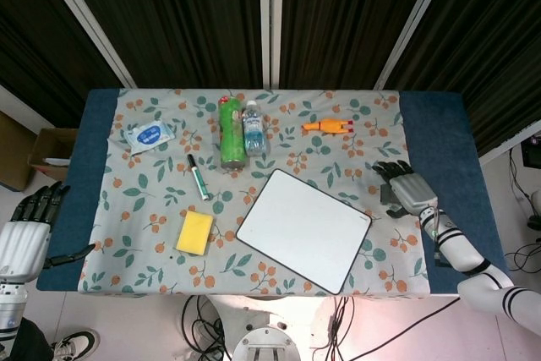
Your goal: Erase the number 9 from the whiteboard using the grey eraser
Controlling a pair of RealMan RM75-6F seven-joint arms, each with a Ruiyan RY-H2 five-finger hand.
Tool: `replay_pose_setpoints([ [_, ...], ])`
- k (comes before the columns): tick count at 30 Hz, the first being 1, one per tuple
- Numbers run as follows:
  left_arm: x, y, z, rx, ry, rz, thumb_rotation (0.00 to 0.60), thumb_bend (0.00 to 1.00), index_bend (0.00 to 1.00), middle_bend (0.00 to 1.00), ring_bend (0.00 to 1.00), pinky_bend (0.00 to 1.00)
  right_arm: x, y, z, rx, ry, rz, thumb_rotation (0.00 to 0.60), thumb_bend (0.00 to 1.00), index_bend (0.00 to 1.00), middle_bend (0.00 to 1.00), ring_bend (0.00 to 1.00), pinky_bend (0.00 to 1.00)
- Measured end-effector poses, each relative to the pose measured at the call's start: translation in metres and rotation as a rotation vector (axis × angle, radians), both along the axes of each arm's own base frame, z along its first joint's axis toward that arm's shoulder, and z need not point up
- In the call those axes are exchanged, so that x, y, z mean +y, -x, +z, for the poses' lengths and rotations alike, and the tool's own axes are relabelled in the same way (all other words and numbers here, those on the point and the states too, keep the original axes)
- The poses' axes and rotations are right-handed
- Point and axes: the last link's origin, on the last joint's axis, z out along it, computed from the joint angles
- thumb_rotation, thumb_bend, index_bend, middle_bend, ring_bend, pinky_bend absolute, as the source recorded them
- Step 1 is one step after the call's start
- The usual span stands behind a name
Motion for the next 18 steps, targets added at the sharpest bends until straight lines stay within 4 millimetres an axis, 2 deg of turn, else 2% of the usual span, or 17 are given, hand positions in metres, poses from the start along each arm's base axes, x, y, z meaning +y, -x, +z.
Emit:
replay_pose_setpoints([
  [5,0.000,0.001,0.001,-0.005,-0.006,-0.002,0.301,0.03,0.04,0.05,0.06,0.17,0.013,0.000,0.012,-0.038,0.048,0.005,0.600,0.00,0.00,0.00,0.00,0.00],
  [9,-0.002,0.001,0.004,-0.006,-0.023,-0.008,0.301,0.03,0.04,0.04,0.06,0.17,0.034,0.003,0.033,-0.052,0.121,0.046,0.600,0.00,0.00,0.00,0.00,0.00],
  [12,-0.004,0.002,0.007,-0.007,-0.038,-0.008,0.301,0.03,0.04,0.05,0.06,0.17,0.061,0.009,0.054,-0.055,0.216,0.068,0.600,0.02,0.00,0.00,0.00,0.00],
  [18,-0.009,0.004,0.010,-0.002,-0.043,0.013,0.302,0.03,0.04,0.04,0.06,0.17,0.139,0.045,0.098,-0.007,0.465,-0.011,0.600,0.06,0.00,0.00,0.00,0.00],
])
